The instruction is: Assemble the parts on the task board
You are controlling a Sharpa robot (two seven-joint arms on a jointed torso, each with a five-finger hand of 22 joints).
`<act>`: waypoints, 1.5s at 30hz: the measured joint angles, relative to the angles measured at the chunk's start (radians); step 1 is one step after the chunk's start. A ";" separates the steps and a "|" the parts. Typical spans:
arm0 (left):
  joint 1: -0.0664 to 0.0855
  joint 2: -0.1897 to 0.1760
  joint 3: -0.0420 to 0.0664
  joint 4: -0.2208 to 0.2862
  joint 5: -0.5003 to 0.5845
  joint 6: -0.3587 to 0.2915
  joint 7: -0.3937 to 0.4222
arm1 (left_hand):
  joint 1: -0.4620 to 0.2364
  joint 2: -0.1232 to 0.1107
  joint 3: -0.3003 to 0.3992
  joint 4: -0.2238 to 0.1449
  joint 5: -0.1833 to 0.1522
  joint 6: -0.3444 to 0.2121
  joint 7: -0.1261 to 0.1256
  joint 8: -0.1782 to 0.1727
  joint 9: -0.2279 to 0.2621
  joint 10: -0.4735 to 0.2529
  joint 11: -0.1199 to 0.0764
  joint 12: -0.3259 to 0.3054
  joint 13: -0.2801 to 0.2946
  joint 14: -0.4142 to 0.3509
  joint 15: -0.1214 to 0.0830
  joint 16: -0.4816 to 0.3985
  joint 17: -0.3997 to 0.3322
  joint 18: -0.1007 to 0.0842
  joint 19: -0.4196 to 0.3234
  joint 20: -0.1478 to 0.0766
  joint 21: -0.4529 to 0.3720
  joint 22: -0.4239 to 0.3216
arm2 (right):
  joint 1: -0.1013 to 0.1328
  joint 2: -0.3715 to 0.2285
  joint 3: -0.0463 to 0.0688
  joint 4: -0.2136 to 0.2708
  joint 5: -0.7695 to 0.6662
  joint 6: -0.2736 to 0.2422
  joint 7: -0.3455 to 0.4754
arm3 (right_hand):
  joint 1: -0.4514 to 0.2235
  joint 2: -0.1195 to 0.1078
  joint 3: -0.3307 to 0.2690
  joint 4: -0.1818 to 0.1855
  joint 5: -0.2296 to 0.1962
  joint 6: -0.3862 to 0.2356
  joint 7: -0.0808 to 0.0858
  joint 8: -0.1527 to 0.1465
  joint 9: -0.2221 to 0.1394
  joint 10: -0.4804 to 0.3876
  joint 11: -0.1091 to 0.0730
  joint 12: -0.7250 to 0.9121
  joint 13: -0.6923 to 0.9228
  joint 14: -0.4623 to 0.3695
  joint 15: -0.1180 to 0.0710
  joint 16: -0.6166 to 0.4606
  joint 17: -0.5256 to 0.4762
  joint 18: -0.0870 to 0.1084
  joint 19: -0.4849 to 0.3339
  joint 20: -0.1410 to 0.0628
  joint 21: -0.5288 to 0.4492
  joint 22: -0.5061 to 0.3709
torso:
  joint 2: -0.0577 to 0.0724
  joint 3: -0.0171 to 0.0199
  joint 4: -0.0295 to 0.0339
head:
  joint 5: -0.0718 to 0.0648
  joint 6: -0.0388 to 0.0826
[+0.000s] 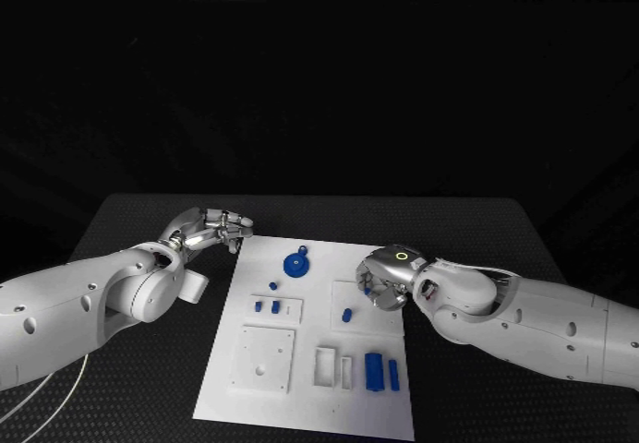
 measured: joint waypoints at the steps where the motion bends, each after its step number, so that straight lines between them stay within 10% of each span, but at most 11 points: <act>1: 0.000 0.000 0.000 -0.001 0.000 0.000 0.000 | 0.000 0.000 0.000 0.000 0.000 0.000 0.000 0.000 0.000 0.000 0.000 0.000 0.000 0.000 0.000 0.000 0.000 0.000 0.000 0.000 0.000 0.000 | 0.002 0.000 0.000 0.000 0.000 0.002 0.000 | 0.000 0.000 0.001 0.001 0.000 0.000 0.000 0.000 0.000 0.000 0.000 -0.001 0.000 0.000 0.000 0.000 0.000 0.000 0.000 0.000 0.000 0.000 | 0.000 -0.0001 0.0000 | 0.000 0.000; 30: 0.000 0.009 0.000 -0.024 0.000 0.000 0.001 | 0.000 0.000 0.000 0.000 0.000 -0.006 0.002 0.000 -0.001 -0.003 0.003 0.000 0.001 0.000 0.000 0.000 0.001 -0.008 0.004 -0.004 -0.004 0.001 | 0.070 -0.050 0.037 0.112 0.132 0.070 0.013 | -0.010 0.002 0.004 -0.002 0.000 0.004 0.003 -0.006 -0.002 0.005 0.001 -0.002 0.005 0.002 -0.002 0.000 0.004 0.000 0.005 -0.001 0.000 0.000 | -0.001 0.0000 -0.0040 | 0.011 0.000; 45: 0.000 0.034 0.000 -0.053 0.014 -0.004 0.004 | 0.000 0.000 0.000 0.000 0.000 -0.007 0.000 0.000 -0.001 -0.004 0.003 0.000 0.001 0.000 0.000 0.000 0.001 -0.005 0.004 -0.004 -0.004 0.000 | 0.032 0.074 0.036 0.116 0.143 -0.058 0.046 | -0.011 0.003 0.006 -0.005 0.005 0.004 0.003 -0.006 -0.002 0.007 0.000 -0.004 0.006 0.003 -0.003 0.000 0.004 0.000 0.005 -0.001 0.000 0.000 | -0.005 0.0000 -0.0036 | 0.061 0.006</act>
